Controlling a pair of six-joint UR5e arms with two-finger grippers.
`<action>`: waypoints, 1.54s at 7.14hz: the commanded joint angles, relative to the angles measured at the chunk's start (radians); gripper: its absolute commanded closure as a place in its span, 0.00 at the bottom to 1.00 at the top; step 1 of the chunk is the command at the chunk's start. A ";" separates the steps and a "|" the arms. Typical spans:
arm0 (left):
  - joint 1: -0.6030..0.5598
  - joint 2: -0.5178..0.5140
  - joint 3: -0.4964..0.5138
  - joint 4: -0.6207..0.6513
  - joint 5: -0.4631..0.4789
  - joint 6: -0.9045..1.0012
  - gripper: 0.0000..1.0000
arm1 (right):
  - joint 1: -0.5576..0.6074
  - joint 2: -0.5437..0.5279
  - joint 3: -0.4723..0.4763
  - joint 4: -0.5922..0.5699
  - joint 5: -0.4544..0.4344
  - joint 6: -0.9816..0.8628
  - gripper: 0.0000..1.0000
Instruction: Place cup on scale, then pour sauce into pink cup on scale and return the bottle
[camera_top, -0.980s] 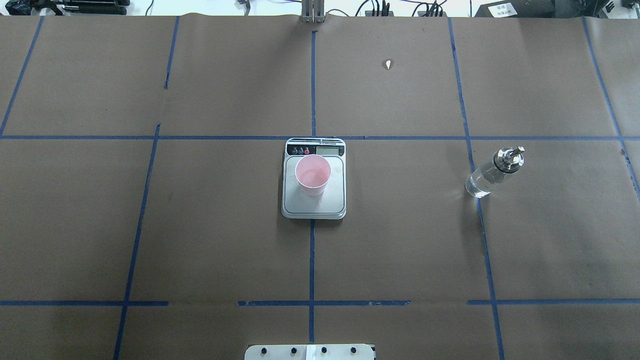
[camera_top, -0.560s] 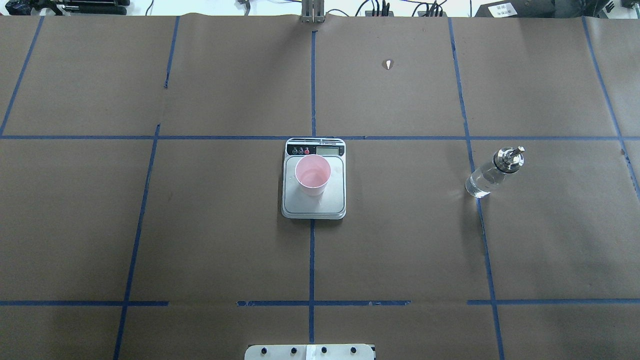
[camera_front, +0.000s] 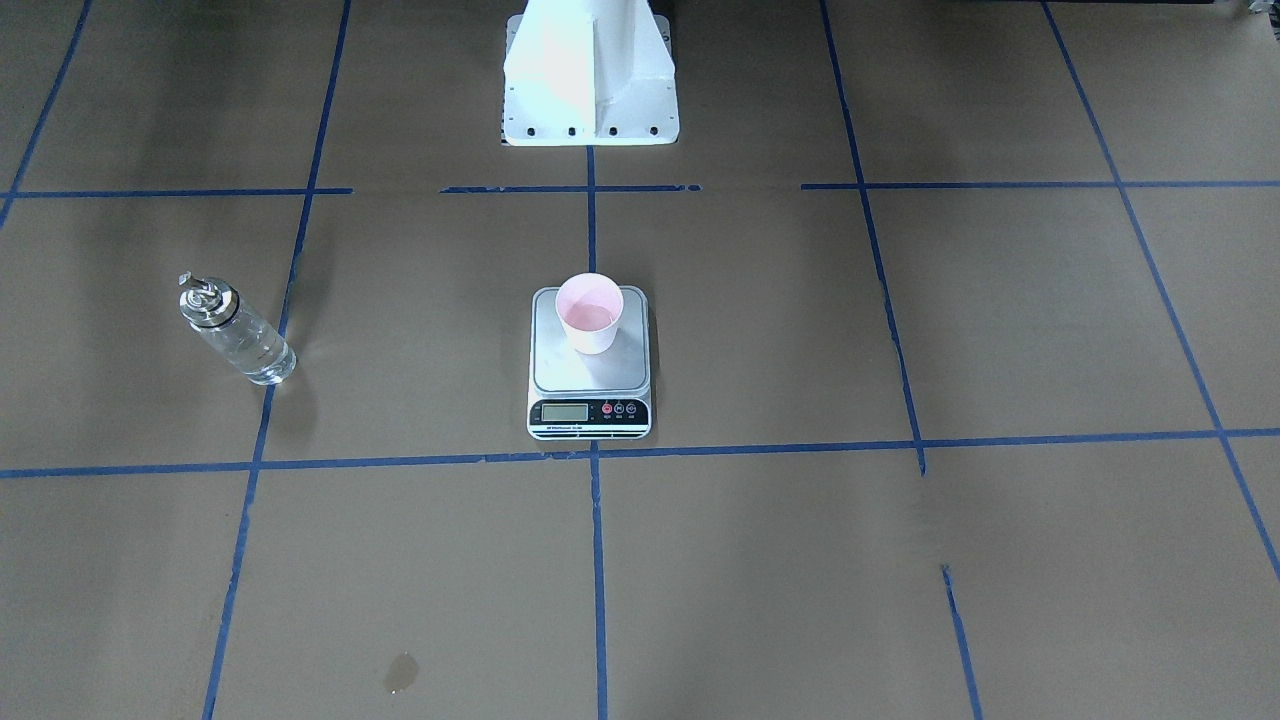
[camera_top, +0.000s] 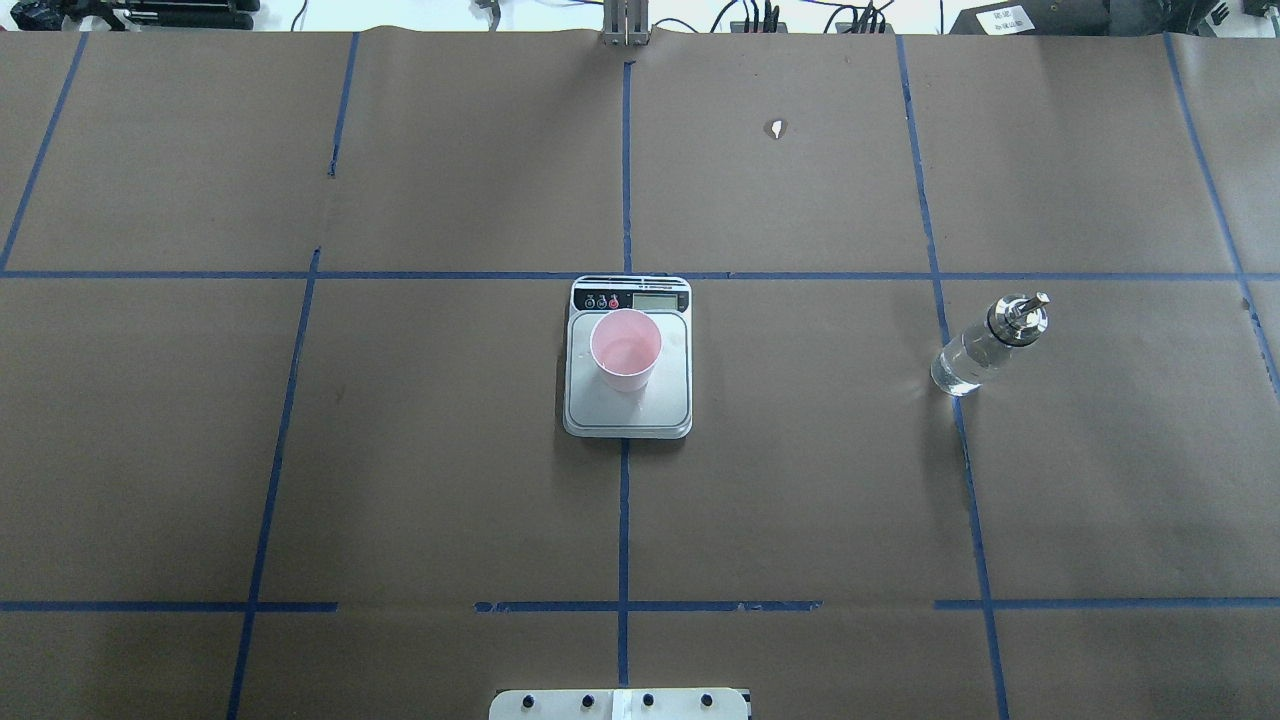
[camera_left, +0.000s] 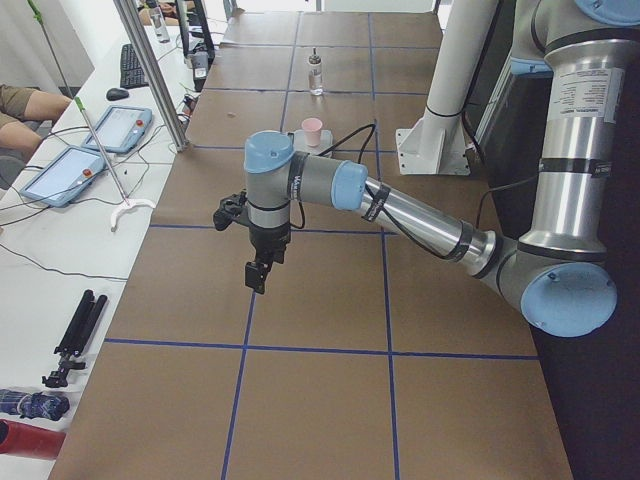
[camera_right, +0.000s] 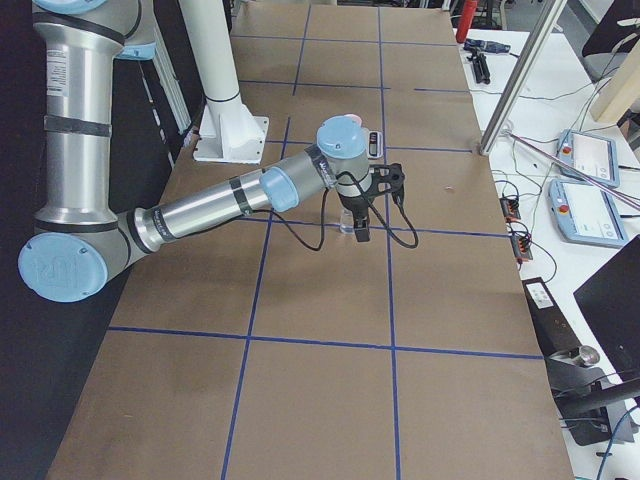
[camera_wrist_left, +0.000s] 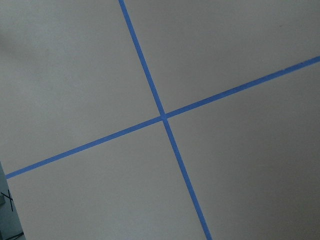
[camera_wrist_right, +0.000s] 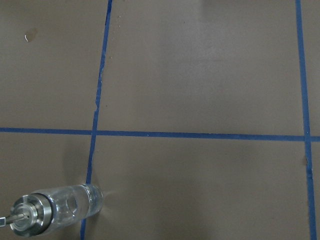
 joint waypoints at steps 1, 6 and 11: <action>-0.024 -0.001 0.085 -0.010 -0.013 0.107 0.00 | 0.061 -0.002 -0.012 -0.153 -0.001 -0.301 0.00; -0.027 -0.002 0.249 -0.036 -0.011 0.177 0.00 | 0.142 0.029 -0.257 -0.284 -0.123 -0.712 0.00; -0.027 -0.009 0.280 -0.036 -0.016 0.174 0.00 | 0.142 0.027 -0.328 -0.283 -0.083 -0.696 0.00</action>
